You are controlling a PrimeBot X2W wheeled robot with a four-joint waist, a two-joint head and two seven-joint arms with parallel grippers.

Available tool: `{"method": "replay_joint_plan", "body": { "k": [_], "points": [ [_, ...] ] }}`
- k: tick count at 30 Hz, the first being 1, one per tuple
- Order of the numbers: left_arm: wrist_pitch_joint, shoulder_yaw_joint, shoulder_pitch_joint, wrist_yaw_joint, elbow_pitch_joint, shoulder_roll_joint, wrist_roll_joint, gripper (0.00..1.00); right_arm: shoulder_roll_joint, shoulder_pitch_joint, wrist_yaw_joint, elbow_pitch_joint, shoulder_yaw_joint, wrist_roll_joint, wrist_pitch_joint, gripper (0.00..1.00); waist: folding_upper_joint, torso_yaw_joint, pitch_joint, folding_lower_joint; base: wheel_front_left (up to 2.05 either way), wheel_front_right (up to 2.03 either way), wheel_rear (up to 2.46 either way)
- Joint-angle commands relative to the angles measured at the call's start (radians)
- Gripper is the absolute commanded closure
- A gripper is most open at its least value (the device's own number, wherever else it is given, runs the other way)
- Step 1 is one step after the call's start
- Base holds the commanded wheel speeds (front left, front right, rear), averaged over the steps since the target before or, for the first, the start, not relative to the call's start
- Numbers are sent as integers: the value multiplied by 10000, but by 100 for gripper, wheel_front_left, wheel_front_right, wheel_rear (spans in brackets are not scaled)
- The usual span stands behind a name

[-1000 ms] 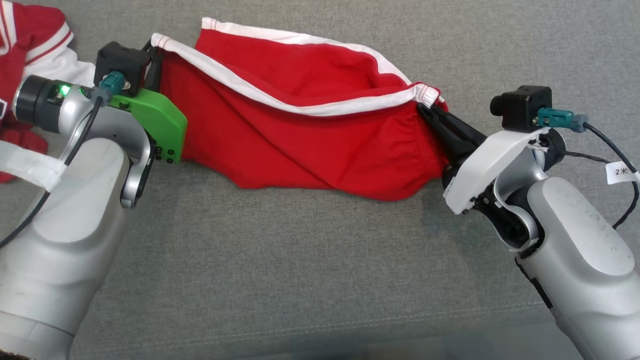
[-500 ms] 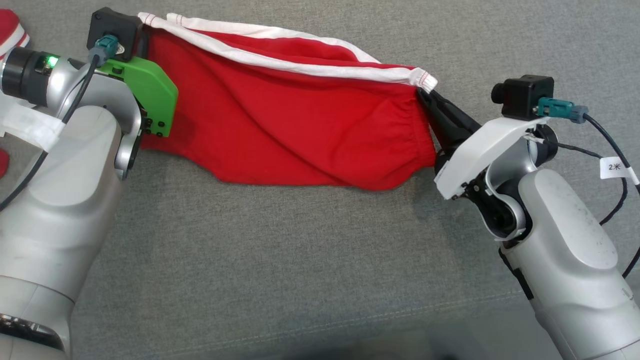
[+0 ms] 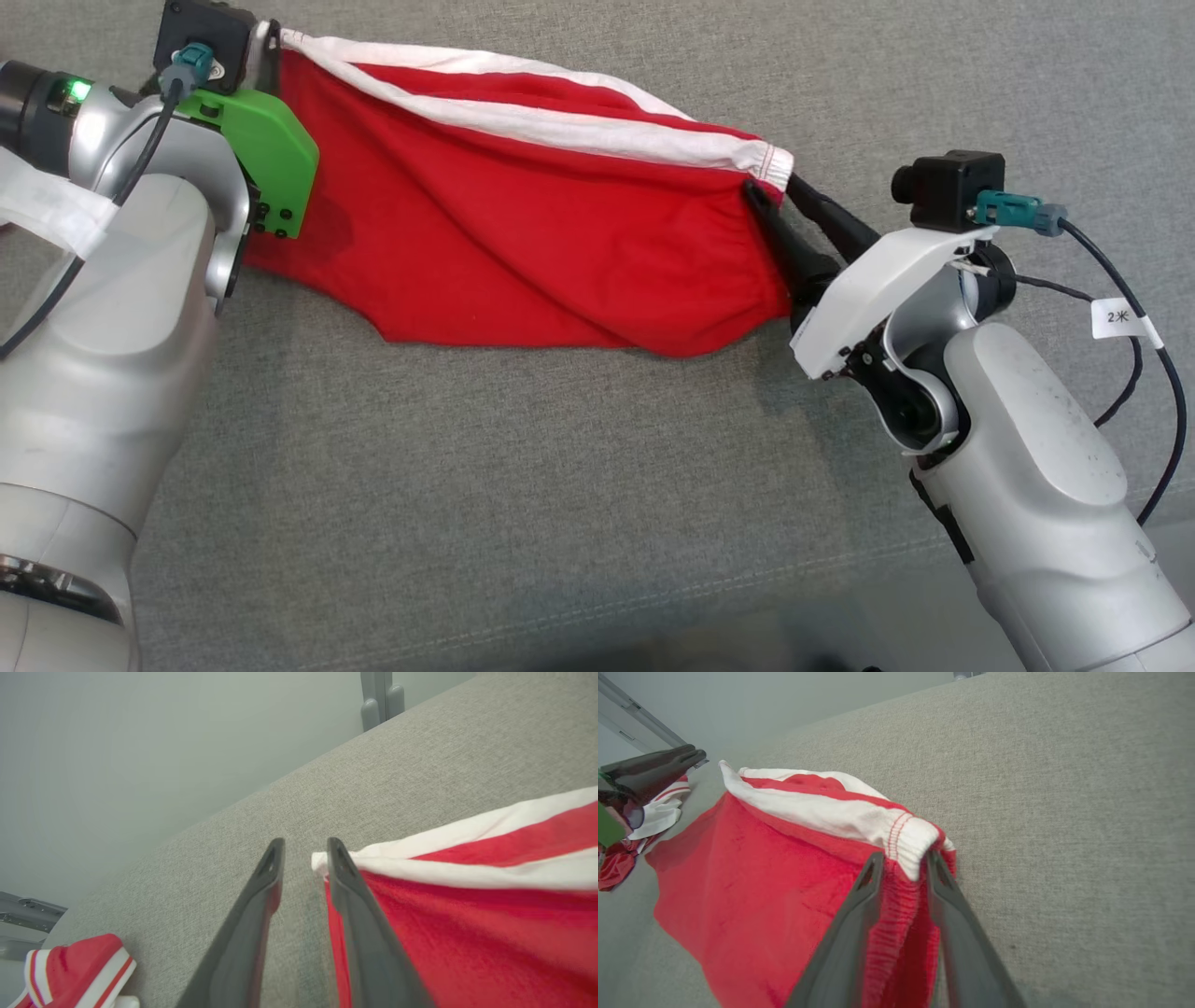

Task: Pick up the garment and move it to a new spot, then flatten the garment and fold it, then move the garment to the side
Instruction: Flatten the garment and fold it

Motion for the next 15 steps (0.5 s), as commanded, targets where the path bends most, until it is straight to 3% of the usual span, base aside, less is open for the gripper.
{"method": "replay_joint_plan", "body": {
  "k": [1,10,15],
  "points": [
    [-195,-60,-191,41,141,-73,68,0,69,-7,0,128,-121,-83,-81,0,0,16,-59,-1,0,0,0],
    [-865,-82,145,117,606,-307,-102,0,259,450,0,470,-1237,-334,-202,0,0,287,-601,-1,0,0,0],
    [-1421,-32,940,135,816,-301,-317,0,378,1640,0,-365,-2113,-994,-1057,0,0,526,-1246,-1,0,0,0]
  ]
}}
